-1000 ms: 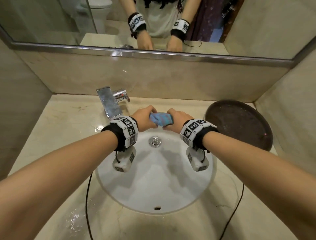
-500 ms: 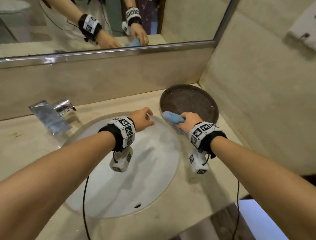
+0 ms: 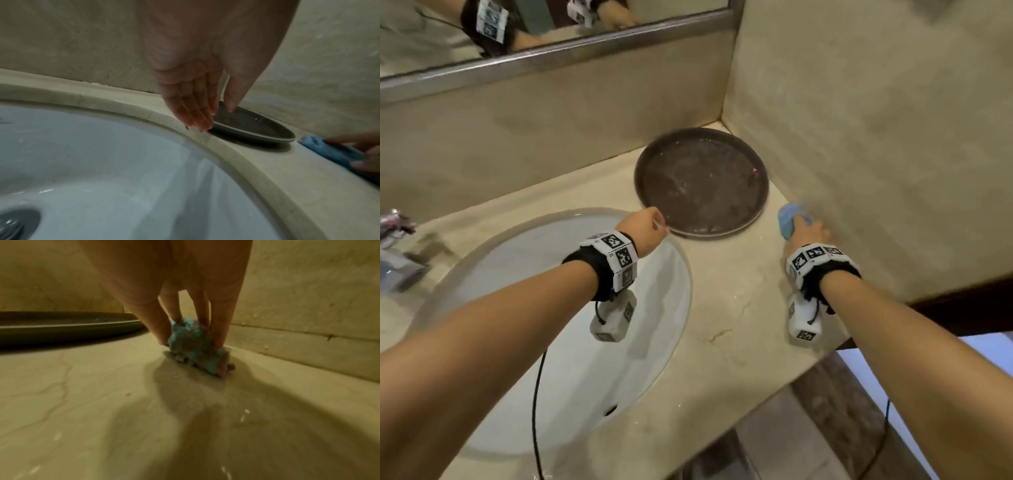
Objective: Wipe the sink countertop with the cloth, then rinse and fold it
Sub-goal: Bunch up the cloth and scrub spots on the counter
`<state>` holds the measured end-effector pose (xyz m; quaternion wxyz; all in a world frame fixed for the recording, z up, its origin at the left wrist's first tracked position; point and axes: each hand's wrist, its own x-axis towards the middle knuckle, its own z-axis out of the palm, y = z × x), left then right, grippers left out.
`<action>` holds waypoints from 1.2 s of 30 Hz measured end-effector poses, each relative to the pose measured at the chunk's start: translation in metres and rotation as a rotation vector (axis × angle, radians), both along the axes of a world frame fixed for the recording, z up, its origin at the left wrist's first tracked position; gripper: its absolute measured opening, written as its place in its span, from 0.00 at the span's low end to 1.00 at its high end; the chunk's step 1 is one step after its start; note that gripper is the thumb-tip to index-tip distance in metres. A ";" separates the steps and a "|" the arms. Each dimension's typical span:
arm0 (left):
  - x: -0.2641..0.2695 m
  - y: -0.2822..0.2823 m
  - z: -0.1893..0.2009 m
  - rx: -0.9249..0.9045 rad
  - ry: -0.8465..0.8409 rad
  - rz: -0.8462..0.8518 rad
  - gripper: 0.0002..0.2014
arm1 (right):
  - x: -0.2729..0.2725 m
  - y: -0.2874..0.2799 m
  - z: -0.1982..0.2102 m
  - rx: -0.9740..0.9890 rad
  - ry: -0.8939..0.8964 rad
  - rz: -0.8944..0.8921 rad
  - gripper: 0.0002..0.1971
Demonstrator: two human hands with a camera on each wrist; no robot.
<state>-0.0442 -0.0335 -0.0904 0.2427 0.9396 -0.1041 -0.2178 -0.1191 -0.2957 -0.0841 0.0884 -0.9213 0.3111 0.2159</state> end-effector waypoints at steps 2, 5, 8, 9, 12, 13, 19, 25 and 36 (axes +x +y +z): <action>0.005 -0.003 -0.006 0.010 -0.043 0.043 0.12 | 0.007 -0.007 -0.003 0.037 -0.044 -0.015 0.32; 0.009 -0.008 -0.015 -0.001 -0.075 0.093 0.09 | 0.015 -0.012 -0.008 0.084 -0.105 0.031 0.34; 0.006 -0.012 -0.023 -0.056 -0.081 0.158 0.04 | 0.022 -0.014 -0.009 0.139 -0.185 0.119 0.27; 0.004 -0.013 -0.025 -0.067 -0.084 0.173 0.04 | 0.022 -0.014 -0.008 0.157 -0.206 0.146 0.25; -0.004 -0.015 -0.027 -0.093 -0.084 0.197 0.07 | 0.014 -0.010 -0.009 0.177 -0.201 0.200 0.20; -0.007 -0.015 -0.027 -0.095 -0.085 0.202 0.08 | 0.009 -0.008 -0.012 0.172 -0.208 0.208 0.20; -0.045 -0.005 -0.028 -0.136 -0.075 0.153 0.09 | -0.034 0.019 -0.022 0.235 -0.192 0.278 0.21; -0.092 0.002 -0.028 -0.119 -0.048 0.083 0.08 | -0.102 0.081 -0.021 0.378 -0.161 0.522 0.21; -0.163 0.008 -0.016 -0.108 -0.062 0.242 0.11 | -0.142 0.077 -0.031 0.402 -0.129 0.772 0.20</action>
